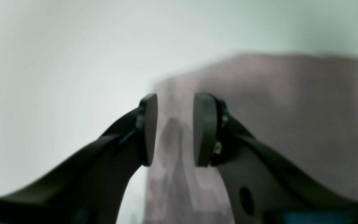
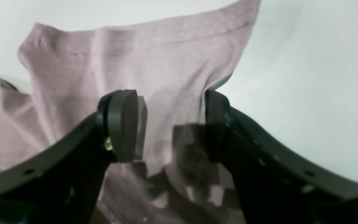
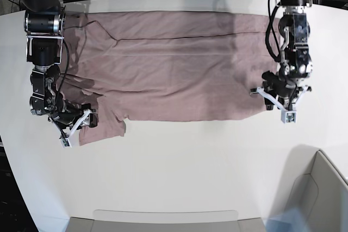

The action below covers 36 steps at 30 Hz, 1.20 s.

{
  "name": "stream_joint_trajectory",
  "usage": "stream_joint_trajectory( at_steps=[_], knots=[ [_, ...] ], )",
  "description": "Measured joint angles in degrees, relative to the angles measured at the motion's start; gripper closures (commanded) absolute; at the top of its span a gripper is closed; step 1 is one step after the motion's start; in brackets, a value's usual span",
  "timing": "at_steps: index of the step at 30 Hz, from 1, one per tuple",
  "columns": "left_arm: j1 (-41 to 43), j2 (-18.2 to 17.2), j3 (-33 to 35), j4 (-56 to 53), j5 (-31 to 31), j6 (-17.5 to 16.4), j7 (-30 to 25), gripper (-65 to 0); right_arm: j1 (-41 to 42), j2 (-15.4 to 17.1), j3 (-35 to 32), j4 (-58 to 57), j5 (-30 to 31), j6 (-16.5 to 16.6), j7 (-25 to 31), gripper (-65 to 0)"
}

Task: Fold the T-shirt properly
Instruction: 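Move the right gripper to the sleeve and hem corner, then move the left gripper to the hem corner and grasp it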

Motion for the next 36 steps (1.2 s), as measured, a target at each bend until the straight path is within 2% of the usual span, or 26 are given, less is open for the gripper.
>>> stream_joint_trajectory(
  at_steps=[3,5,9,12,13,15,17,27,29,30,31,36],
  knots=[
    [-5.05,-2.36,3.63,-7.28,-0.59,-0.48,-0.37,-20.2,-0.04,0.81,-0.09,0.02,-0.13,0.17,-0.15,-32.9],
    [-7.13,-3.5,5.05,-10.99,-4.72,-0.46,-0.37,-20.2,-0.13,1.18,-0.09,-0.02,-0.24,0.17,-0.15,-32.9],
    [-8.02,-8.7,5.73,-13.53,-17.03,-0.48,-0.37,-20.3,-0.24,1.79,-0.09,0.02,-0.13,0.15,-0.24,-32.9],
    [-7.98,-12.15,5.6,-13.6,-19.56,-0.33,-0.37,-20.3,-0.33,2.14,-0.09,-0.02,-0.17,0.17,-0.26,-32.9],
    [-7.69,-12.74,5.4,-13.57,-19.58,-1.73,-0.63,-20.3,-0.35,2.21,-0.09,-0.02,-0.15,0.15,-0.24,-32.9],
    [-6.99,-13.0,5.29,-13.64,-19.76,-6.03,-0.94,-20.3,-0.33,2.27,-0.09,-0.04,-0.17,0.15,-0.31,-32.9],
    [-6.69,-12.24,5.53,-15.28,-20.13,-8.52,-0.35,-20.2,-0.35,2.25,-0.09,-0.09,-0.15,0.15,-0.22,-32.9],
    [-7.3,-11.52,5.81,-18.71,-20.26,-8.66,-0.37,-20.3,-0.31,1.09,0.02,-0.07,-0.48,-0.07,0.02,-32.9],
    [-7.69,-10.8,7.91,-20.17,-20.33,-8.52,-0.24,-20.3,-0.28,0.98,0.02,-0.07,-0.48,-0.04,0.11,-32.9],
    [-7.82,-10.78,8.87,-20.22,-20.44,-8.52,-1.88,-20.3,-0.22,0.96,0.02,-0.09,-0.48,-0.04,0.09,-32.9],
    [-8.37,-10.75,9.86,-20.24,-20.48,-8.52,-0.35,-20.3,-0.2,0.87,0.02,-0.07,-0.52,-0.04,-0.02,-32.9],
    [-9.33,-10.32,11.39,-20.06,-20.55,-8.7,-0.46,-20.3,-0.04,0.5,0.02,-0.09,-0.44,-0.04,-0.07,-32.9]
  ],
)
